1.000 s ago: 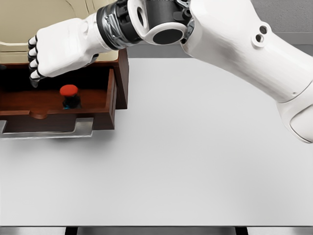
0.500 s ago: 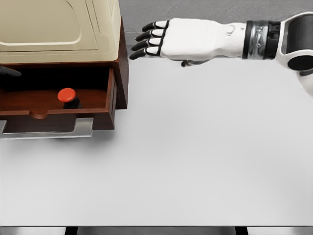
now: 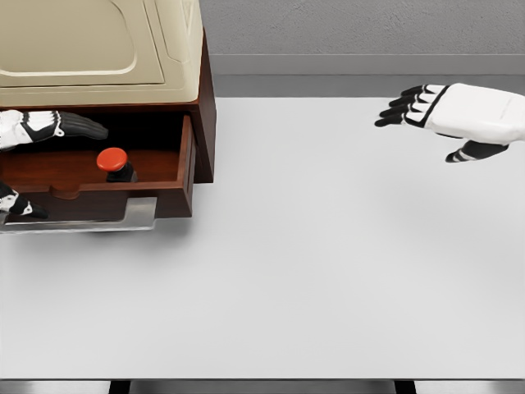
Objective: Open the cabinet drawer with left arm, and place a switch into the drawer with right arm
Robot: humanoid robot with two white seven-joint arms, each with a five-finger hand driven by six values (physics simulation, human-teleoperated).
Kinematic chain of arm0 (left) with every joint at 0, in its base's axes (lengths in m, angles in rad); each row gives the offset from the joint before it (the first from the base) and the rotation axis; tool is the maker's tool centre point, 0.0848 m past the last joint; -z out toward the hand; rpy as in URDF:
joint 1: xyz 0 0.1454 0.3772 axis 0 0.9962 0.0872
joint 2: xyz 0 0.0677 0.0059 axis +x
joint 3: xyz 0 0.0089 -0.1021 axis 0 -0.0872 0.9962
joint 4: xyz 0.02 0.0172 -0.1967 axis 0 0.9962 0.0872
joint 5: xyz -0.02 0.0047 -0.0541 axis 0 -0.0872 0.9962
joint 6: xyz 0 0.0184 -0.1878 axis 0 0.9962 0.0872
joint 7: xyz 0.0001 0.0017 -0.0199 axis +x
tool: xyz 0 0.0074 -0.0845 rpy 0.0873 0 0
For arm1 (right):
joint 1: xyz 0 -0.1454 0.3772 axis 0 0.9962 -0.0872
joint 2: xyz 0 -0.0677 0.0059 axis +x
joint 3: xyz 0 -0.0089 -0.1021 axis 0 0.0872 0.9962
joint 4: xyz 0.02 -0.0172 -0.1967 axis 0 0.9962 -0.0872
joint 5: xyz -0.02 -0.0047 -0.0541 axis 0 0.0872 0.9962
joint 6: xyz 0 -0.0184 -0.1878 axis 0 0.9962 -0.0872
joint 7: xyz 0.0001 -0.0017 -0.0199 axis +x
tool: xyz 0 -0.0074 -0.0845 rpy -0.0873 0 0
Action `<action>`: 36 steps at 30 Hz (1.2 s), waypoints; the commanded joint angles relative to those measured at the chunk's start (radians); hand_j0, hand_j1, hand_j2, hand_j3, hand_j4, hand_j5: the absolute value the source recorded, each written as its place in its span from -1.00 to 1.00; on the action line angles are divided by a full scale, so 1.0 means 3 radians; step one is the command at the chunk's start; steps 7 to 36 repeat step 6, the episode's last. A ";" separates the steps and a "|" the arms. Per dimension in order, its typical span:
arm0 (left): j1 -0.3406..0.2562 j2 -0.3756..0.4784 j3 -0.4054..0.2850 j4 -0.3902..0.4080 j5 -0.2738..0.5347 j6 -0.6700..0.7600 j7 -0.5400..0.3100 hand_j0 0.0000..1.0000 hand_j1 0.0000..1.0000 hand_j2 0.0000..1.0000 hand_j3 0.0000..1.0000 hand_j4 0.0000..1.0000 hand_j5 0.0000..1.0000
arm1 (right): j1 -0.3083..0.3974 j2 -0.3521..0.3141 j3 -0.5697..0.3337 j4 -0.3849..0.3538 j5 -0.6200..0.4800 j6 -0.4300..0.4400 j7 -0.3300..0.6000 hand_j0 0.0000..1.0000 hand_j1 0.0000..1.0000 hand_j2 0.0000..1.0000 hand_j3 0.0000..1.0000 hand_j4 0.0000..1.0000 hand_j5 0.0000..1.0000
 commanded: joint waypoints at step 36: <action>0.0005 -0.0080 -0.0012 -0.0005 0.0020 0.0010 0.0001 1.00 1.00 1.00 1.00 1.00 1.00 | 0.0005 -0.0022 0.0005 0.0014 -0.0037 0.0010 -0.0002 1.00 1.00 1.00 1.00 1.00 1.00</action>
